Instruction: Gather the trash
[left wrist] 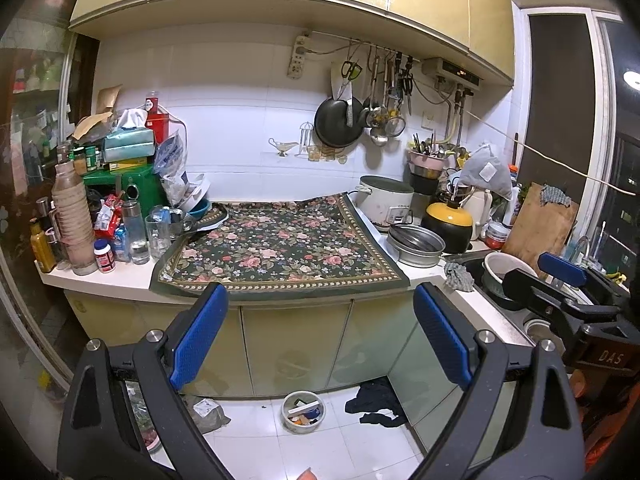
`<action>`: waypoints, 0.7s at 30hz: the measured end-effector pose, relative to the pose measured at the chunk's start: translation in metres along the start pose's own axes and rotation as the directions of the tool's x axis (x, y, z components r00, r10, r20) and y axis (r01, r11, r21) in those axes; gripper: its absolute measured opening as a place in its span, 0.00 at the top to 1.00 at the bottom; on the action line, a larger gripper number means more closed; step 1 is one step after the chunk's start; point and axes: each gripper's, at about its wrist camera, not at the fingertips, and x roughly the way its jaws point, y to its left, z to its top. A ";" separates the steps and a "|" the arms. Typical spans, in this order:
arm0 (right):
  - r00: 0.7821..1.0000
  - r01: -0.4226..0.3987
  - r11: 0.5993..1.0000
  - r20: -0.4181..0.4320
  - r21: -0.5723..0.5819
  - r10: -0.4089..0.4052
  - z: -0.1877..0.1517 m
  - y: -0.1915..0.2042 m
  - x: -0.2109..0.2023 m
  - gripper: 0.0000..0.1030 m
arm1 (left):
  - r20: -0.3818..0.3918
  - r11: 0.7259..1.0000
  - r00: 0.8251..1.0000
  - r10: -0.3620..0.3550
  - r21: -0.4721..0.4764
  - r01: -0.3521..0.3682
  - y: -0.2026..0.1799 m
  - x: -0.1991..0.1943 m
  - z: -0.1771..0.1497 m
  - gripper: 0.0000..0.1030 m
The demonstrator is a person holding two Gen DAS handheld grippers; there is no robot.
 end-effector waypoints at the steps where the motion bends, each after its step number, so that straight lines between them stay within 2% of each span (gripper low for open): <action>1: 1.000 0.000 1.000 -0.001 0.000 0.000 0.001 0.000 0.000 0.00 | 0.003 1.000 1.000 0.003 0.002 -0.003 0.000 0.000 0.000 0.09; 10: 1.000 0.001 1.000 -0.004 0.001 -0.001 0.000 0.006 0.003 0.00 | 0.002 1.000 1.000 0.007 0.005 -0.007 0.000 0.000 0.001 0.09; 21: 1.000 -0.010 1.000 -0.026 0.007 0.010 0.000 0.011 0.019 0.00 | -0.025 1.000 0.999 0.021 -0.010 -0.021 -0.002 0.018 0.001 0.09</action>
